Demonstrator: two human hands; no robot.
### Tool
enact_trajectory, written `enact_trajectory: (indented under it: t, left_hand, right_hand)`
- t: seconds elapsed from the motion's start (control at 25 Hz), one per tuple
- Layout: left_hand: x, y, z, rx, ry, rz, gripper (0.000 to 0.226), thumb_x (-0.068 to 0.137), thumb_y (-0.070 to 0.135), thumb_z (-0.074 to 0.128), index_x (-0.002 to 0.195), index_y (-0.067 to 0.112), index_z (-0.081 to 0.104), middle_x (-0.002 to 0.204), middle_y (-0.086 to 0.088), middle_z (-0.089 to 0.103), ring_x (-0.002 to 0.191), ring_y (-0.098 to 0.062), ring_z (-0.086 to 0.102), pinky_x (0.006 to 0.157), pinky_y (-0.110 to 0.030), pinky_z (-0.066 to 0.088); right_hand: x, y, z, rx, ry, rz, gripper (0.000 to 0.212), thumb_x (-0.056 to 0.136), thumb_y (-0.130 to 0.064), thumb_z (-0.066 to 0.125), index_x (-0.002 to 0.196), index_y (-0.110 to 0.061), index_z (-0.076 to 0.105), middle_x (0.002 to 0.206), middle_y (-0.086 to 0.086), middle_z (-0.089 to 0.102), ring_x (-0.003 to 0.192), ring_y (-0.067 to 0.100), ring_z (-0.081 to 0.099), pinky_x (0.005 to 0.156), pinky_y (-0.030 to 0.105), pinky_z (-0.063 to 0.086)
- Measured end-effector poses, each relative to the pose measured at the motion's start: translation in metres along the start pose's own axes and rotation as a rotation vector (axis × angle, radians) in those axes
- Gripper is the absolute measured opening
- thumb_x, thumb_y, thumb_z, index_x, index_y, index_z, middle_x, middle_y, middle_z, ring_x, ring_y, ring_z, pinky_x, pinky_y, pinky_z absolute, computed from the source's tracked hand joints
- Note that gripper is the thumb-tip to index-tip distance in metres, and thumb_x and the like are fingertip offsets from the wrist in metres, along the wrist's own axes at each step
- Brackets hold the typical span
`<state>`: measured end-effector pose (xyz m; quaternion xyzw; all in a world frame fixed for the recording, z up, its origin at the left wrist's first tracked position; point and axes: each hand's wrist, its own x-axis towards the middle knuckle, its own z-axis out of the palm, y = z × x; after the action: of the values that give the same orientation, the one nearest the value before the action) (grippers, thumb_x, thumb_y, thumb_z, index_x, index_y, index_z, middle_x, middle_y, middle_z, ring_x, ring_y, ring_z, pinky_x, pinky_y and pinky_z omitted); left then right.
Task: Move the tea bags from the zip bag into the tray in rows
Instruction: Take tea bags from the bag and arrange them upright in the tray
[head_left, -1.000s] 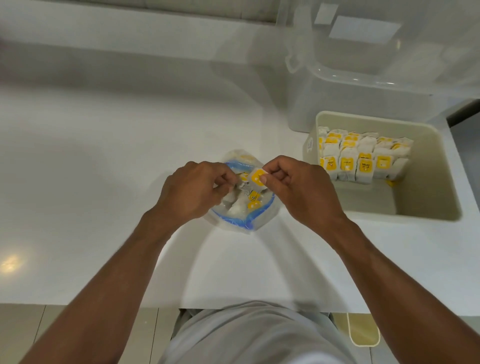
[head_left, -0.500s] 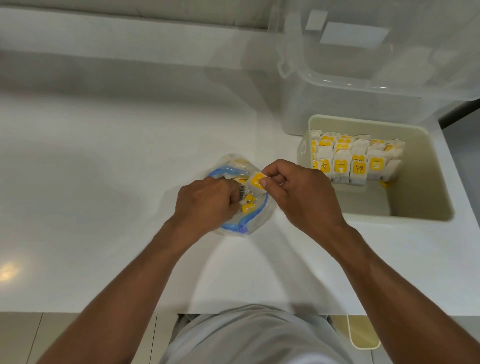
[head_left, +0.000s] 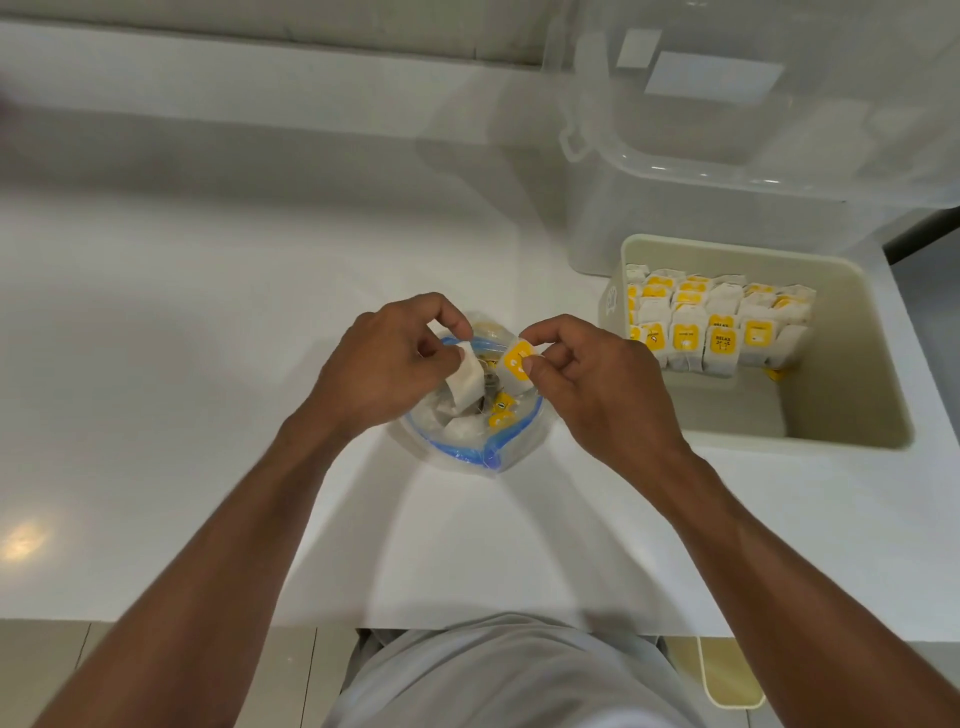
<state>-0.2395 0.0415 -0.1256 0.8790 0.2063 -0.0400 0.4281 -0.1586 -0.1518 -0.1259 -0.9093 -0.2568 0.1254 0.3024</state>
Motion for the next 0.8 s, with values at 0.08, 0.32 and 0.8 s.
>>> enact_trajectory:
  t: [0.08,0.32,0.8]
  left_hand:
    - [-0.001,0.004,0.003,-0.056,-0.029,0.022,0.018,0.089,0.02,0.064,0.098,0.035,0.065,0.075,0.009,0.073,0.072,-0.009,0.069,0.077,-0.038,0.057]
    - [-0.003,0.013,0.01,-0.333,-0.164,0.039,0.024,0.085,0.013,0.068,0.106,0.026,0.068,0.081,0.0,0.076,0.079,-0.024,0.075,0.087,-0.05,0.058]
    - [0.01,0.003,0.002,-0.144,-0.081,0.136,0.006,0.089,0.029,0.073,0.087,0.028,0.068,0.086,0.014,0.071,0.078,-0.003,0.065,0.072,-0.022,0.052]
  right_hand:
    - [0.0,-0.002,0.002,0.056,0.018,0.021,0.01,0.093,-0.037,0.062,0.1,-0.03,0.066,0.078,-0.016,0.07,0.074,0.005,0.067,0.068,0.027,0.055]
    - [-0.002,-0.003,0.012,0.229,-0.028,0.035,0.011,0.093,-0.03,0.063,0.1,-0.027,0.07,0.081,-0.012,0.073,0.077,0.008,0.068,0.073,0.037,0.057]
    - [0.003,-0.002,0.003,0.531,-0.139,0.201,0.011,0.096,-0.026,0.061,0.1,-0.023,0.07,0.082,-0.005,0.074,0.074,0.011,0.071,0.066,0.03,0.059]
